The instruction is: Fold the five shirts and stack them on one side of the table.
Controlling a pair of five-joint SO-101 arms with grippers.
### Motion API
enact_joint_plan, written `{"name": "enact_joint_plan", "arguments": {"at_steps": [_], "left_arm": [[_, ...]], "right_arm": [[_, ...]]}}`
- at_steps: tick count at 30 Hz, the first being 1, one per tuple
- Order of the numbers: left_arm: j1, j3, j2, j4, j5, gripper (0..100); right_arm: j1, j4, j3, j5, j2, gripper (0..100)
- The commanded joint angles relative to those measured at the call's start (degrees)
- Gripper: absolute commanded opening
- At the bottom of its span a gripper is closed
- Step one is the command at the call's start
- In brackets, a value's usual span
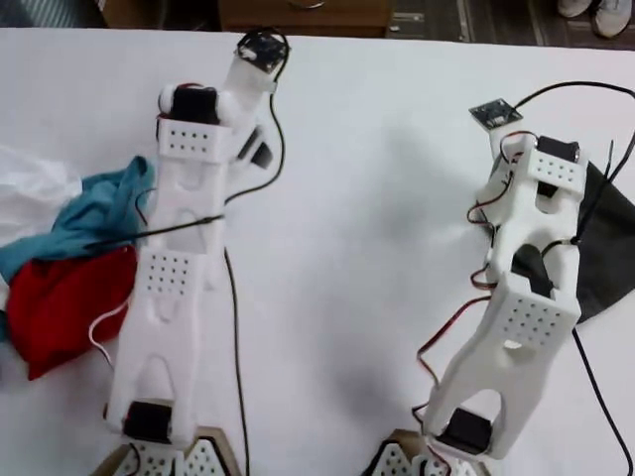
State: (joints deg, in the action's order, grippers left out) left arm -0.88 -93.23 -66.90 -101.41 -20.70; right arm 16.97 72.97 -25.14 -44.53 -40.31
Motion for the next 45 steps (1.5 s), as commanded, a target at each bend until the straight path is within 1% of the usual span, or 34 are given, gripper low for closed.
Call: {"name": "enact_joint_plan", "arguments": {"at_steps": [1,3,9,12,15,20,26,31,34,36,38,39,40,45], "left_arm": [[-0.3,-1.5,4.6,-1.0,-0.2,26],[-0.1,-1.5,4.6,-1.0,-0.2,26],[0.2,-1.5,5.1,-1.0,-0.2,26],[0.2,-1.5,5.1,-1.0,-0.2,26],[0.2,-1.5,5.1,-1.0,-0.2,26],[0.2,-1.5,5.1,-1.0,-0.2,26],[0.2,-1.5,5.1,-1.1,-0.1,26],[0.3,-1.5,5.2,-1.1,-0.1,26],[0.3,-1.5,5.2,-1.1,-0.1,26],[0.3,-1.5,5.1,-1.1,-0.1,26],[0.3,-1.5,5.1,-1.1,-0.1,26],[0.3,-1.5,5.1,-1.1,-0.1,26],[0.3,-1.5,5.1,-1.1,-0.1,26],[0.1,-1.5,5.0,-1.1,-0.1,26]], "right_arm": [[0.7,-5.0,-0.3,-2.6,-0.6,19.9],[0.9,-6.7,-1.1,-3.3,-2.1,15.2],[-0.9,-6.8,-4.7,-3.1,-6.1,1.4],[-1.5,-5.9,-6.9,-2.8,-6.1,1.9],[-1.9,-3.4,-12.0,-2.8,-6.1,1.9],[-1.6,-2.8,-21.7,0.4,-6.7,1.9],[-2.0,-7.3,-25.0,0.4,-9.8,1.9],[-1.5,-10.2,-25.0,0.4,-14.7,2.0],[-2.0,-11.2,-25.0,0.4,-15.9,4.3],[-2.1,-10.9,-25.0,0.8,-15.3,12.1],[-2.2,-10.2,-25.0,3.8,-13.8,22.2],[-2.2,-9.2,-25.0,4.9,-12.7,25.8],[-2.3,-7.6,-25.0,5.3,-11.5,27.3],[-3.2,0.9,-25.0,5.6,-2.9,22.1]]}}
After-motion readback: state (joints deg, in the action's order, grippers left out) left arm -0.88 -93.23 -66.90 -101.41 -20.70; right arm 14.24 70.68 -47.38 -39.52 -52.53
